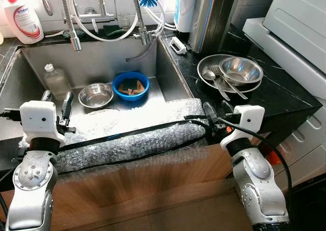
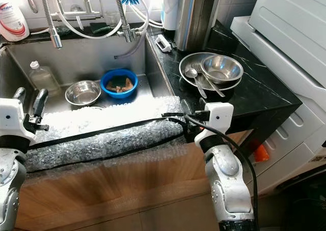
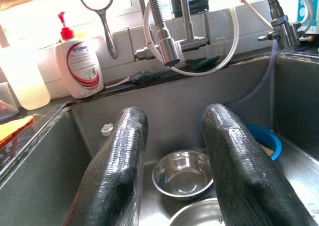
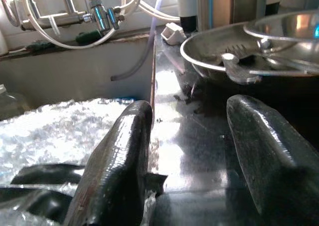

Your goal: Kitchen organization

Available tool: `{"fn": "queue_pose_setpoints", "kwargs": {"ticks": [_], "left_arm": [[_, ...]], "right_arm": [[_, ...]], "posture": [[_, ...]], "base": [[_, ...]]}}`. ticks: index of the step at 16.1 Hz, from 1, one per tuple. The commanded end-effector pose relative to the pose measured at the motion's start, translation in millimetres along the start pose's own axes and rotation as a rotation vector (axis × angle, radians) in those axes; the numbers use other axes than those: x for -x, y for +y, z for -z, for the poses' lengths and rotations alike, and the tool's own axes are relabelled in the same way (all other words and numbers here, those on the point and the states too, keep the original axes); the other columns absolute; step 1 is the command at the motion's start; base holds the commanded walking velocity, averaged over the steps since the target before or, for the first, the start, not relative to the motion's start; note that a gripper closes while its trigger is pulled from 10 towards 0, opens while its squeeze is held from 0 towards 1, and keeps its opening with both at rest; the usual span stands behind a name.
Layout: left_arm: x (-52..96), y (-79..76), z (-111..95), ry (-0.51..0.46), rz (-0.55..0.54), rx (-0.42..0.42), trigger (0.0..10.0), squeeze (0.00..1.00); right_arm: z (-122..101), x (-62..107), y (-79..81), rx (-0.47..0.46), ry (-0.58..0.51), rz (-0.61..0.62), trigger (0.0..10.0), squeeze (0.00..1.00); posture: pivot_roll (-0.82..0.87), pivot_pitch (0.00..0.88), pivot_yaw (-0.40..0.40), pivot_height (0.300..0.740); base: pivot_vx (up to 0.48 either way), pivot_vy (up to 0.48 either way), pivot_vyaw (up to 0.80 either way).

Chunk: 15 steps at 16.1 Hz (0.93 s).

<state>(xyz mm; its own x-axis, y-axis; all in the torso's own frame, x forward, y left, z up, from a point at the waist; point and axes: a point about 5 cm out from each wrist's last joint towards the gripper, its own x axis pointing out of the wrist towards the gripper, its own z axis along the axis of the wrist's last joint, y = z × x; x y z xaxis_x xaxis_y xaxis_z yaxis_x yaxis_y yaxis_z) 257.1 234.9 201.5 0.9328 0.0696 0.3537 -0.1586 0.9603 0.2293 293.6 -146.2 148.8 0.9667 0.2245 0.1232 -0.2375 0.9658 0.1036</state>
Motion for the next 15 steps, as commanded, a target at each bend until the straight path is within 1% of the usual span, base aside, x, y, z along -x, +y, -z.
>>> {"fn": "queue_pose_setpoints", "kwargs": {"ticks": [1, 2, 3, 4, 5, 6, 7, 8, 9, 13, 15], "left_arm": [[-1.9, -0.8, 0, 0.008, 0.003, -0.002, 10.0, 0.0], [-1.8, -1.2, 0, 0.008, 0.004, -0.002, 10.0, 0.0], [-2.0, -1.3, 0, 0.008, 0.004, -0.002, 10.0, 0.0], [-2.1, -1.4, 0, 0.008, 0.004, -0.001, 10.0, 0.0], [-2.3, -1.6, 0, 0.007, 0.004, -0.002, 10.0, 0.0], [-2.3, -2.0, 0, 0.006, 0.006, -0.001, 10.0, 0.0], [-2.3, -2.1, 0, 0.006, 0.006, -0.001, 10.0, 0.0], [-2.3, -2.3, -1, 0.006, 0.006, -0.001, 10.0, 0.0], [-2.1, -2.4, -1, 0.005, 0.006, -0.001, 10.0, 0.0], [-1.6, -3.7, -1, 0.005, 0.01, -0.002, 10.0, 0.0], [-1.8, -3.3, -1, 0.003, 0.008, -0.003, 10.0, 0.0]], "right_arm": [[1, 2.3, 0.6, 0.007, 0.009, 0.016, 10.0, 0.0], [1, 2.9, -2.0, -0.003, 0.006, 0.07, 10.0, 0.0], [1, 2.8, -3.0, -0.007, -0.001, 0.09, 10.0, 0.0], [1, 2.8, -2.9, -0.006, -0.003, 0.091, 10.0, 0.09], [1, 2.4, -2.3, -0.013, -0.008, 0.089, 10.0, 0.89], [-1, 1.6, -2.1, -0.003, -0.018, 0.094, 10.0, 1.0], [-2, 1.2, -3.2, 0.002, -0.023, 0.107, 10.0, 1.0], [-3, 0.8, -4.1, 0.006, -0.027, 0.114, 10.0, 0.93], [-6, 0.1, -5.9, 0.02, -0.049, 0.127, 10.0, 0.0], [-17, -3.4, -9.8, 0.015, -0.112, 0.161, 10.0, 0.0], [-17, -4.8, -10.5, 0.021, -0.11, 0.162, 10.0, 0.0]], "posture": [[0.04, 0.114, -0.045, 0.74], [0.05, 0.113, -0.044, 0.74], [0.05, 0.115, -0.044, 0.74], [0.05, 0.115, -0.044, 0.74], [0.05, 0.116, -0.045, 0.74], [0.05, 0.117, -0.046, 0.74], [0.05, 0.117, -0.046, 0.74], [0.05, 0.117, -0.047, 0.74], [0.05, 0.117, -0.047, 0.74], [0.05, 0.116, -0.047, 0.74], [0.05, 0.117, -0.046, 0.74]], "base": [[0.0, 0.0, 0.0], [0.0, 0.0, 0.0], [0.0, 0.0, 0.0], [0.0, 0.0, 0.0], [0.0, 0.0, 0.0], [0.0, 0.0, 0.0], [0.0, 0.0, 0.0], [0.0, 0.0, 0.0], [0.0, 0.0, 0.0], [0.0, 0.0, 0.0], [0.0, 0.0, 0.0]]}}
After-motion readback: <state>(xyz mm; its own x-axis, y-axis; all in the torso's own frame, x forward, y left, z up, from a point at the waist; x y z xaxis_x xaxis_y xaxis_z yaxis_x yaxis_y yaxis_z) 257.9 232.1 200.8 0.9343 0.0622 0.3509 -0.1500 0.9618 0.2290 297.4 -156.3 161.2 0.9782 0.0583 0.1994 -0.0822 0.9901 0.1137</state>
